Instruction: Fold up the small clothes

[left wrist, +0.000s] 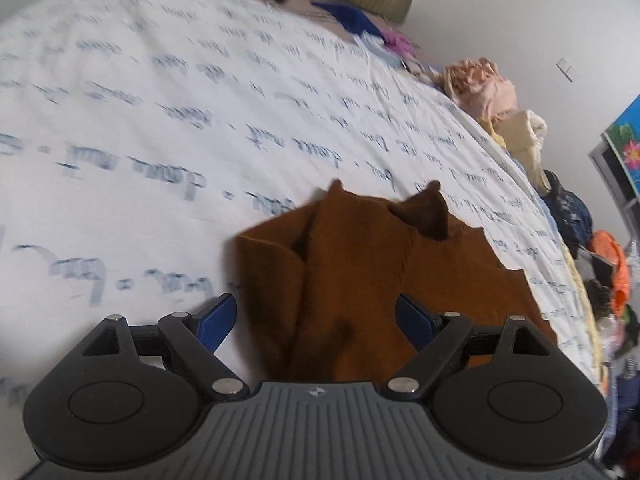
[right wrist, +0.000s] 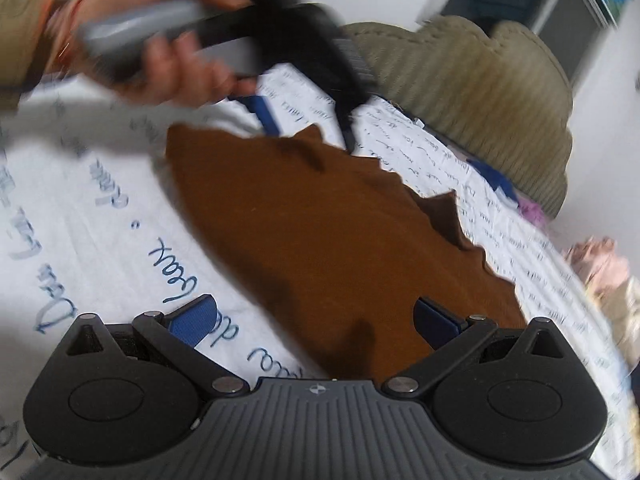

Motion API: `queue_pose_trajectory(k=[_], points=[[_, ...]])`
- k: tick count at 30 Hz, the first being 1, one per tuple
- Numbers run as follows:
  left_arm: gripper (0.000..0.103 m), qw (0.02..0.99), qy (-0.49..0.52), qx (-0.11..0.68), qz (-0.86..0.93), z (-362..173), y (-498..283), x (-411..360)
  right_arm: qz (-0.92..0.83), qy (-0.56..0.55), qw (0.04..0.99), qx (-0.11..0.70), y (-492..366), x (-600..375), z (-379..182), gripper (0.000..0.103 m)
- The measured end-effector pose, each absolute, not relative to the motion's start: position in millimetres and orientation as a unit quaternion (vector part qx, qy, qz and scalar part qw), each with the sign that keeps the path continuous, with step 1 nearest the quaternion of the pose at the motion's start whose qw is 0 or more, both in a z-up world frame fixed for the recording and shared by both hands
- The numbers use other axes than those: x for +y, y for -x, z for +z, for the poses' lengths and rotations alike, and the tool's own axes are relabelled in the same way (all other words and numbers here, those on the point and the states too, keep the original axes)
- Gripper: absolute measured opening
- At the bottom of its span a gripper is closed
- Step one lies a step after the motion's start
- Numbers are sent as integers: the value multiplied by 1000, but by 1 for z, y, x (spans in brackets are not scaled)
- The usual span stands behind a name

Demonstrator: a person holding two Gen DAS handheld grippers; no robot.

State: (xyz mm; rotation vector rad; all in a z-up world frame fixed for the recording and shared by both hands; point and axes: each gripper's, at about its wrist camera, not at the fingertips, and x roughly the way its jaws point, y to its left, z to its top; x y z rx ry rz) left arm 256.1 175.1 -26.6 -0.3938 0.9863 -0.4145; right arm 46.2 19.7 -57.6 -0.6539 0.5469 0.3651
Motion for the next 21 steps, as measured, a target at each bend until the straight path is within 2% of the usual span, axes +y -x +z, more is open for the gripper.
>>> queue_pose_trajectory(k=[7, 8, 9, 10, 11, 12, 13, 15, 21], points=[[84, 822, 235, 478, -201, -42, -300, 158, 112, 407, 887, 186, -72, 63, -73, 100], [70, 822, 237, 479, -197, -43, -306, 156, 109, 415, 886, 175, -77, 69, -76, 100], [49, 821, 232, 486, -192, -44, -312, 152, 110, 418, 886, 165, -81, 72, -77, 93], [40, 820, 221, 496, -181, -45, -318, 147, 117, 416, 887, 162, -84, 74, -77, 78], [29, 822, 209, 502, -169, -47, -322, 144, 127, 414, 886, 167, -88, 75, -78, 68], [20, 824, 198, 504, -165, -46, -325, 140, 138, 411, 884, 176, -91, 77, -78, 49], [17, 827, 188, 503, -164, -44, -324, 136, 146, 407, 882, 185, -94, 77, -78, 33], [15, 838, 165, 495, -159, -37, -321, 129, 154, 400, 882, 193, -96, 76, -78, 14], [15, 877, 119, 448, -127, 3, -295, 112, 174, 355, 901, 177, -88, 55, -55, 9]])
